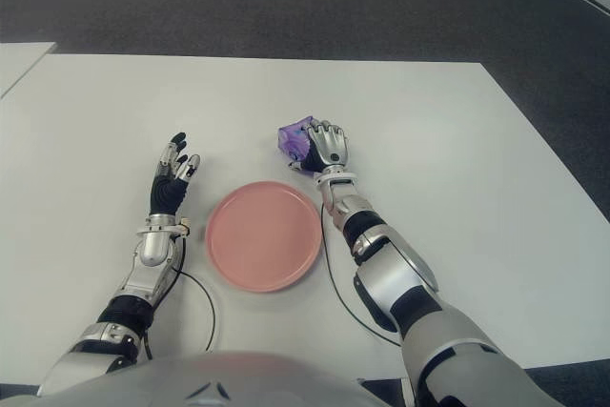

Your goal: Put the tissue paper into the plate.

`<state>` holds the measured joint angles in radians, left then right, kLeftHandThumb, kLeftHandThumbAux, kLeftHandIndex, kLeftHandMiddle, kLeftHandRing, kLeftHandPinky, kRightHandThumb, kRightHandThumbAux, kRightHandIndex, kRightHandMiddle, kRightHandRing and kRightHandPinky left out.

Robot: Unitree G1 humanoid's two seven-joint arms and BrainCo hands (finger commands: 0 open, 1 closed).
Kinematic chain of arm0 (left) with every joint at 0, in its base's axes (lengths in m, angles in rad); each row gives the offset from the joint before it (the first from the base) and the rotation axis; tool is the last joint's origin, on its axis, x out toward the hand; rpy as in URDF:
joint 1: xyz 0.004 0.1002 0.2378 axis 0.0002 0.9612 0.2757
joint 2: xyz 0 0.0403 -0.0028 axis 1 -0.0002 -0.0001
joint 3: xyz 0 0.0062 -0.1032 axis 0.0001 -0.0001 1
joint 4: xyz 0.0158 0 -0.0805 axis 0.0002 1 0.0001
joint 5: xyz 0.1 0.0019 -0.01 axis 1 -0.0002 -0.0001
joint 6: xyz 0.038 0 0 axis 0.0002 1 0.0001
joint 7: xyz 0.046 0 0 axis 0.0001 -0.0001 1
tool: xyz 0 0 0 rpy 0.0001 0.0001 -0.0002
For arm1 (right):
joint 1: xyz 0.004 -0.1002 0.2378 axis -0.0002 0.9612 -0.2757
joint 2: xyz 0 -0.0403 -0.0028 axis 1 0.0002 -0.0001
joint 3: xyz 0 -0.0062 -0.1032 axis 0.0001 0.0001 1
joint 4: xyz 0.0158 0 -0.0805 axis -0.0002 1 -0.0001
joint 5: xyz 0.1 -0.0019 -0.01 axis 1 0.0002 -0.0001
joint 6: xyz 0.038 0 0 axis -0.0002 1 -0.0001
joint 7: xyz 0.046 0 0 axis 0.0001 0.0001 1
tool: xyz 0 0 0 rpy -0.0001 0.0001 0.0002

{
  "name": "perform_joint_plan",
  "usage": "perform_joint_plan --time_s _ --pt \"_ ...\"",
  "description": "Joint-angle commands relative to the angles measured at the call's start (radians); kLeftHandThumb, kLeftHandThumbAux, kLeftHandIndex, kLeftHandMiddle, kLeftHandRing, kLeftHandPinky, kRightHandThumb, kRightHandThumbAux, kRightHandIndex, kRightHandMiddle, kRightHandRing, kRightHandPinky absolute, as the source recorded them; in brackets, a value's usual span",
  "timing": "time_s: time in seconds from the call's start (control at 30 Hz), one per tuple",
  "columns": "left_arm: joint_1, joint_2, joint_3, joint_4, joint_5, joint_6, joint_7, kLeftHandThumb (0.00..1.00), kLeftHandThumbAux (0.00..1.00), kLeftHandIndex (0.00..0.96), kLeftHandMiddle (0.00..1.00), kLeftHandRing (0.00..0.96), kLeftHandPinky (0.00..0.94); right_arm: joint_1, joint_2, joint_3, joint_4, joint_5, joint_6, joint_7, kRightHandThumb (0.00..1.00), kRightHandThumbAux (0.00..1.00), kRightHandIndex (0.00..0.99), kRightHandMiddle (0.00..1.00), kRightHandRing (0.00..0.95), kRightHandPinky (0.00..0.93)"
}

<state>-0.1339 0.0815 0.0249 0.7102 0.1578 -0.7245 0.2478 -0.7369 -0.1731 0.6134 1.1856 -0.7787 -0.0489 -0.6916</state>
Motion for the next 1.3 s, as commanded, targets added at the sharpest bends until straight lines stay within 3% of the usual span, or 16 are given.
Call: perform_joint_plan --time_s 0.03,0.43,0.67,0.87,1.3 --pt "0.050 0.007 0.006 0.050 0.002 0.001 -0.001 0.000 0.410 0.000 0.000 0.000 0.000 0.118 0.018 0.020 0.059 0.010 -0.005 0.135 0.854 0.678 0.395 0.533 0.830 0.849" --pt "0.048 0.006 0.008 0.050 -0.014 -0.002 -0.014 0.000 0.400 0.000 0.000 0.000 0.000 0.133 0.019 0.003 0.020 0.029 -0.017 0.101 0.855 0.677 0.398 0.540 0.845 0.853" --pt "0.046 0.007 0.008 0.045 -0.021 -0.002 -0.021 0.000 0.397 0.000 0.000 0.000 0.000 0.148 0.012 -0.015 0.003 0.044 -0.084 0.014 0.855 0.677 0.400 0.543 0.845 0.844" --pt "0.043 0.006 0.007 0.047 -0.023 0.001 -0.022 0.000 0.400 0.000 0.000 0.000 0.000 0.147 -0.001 -0.011 -0.038 0.022 -0.096 -0.061 0.856 0.677 0.400 0.542 0.848 0.828" --pt "0.038 0.002 0.004 0.048 -0.017 -0.009 -0.014 0.000 0.404 0.000 0.000 0.000 0.000 0.154 -0.012 -0.015 -0.073 0.010 -0.085 -0.072 0.855 0.677 0.398 0.542 0.847 0.846"
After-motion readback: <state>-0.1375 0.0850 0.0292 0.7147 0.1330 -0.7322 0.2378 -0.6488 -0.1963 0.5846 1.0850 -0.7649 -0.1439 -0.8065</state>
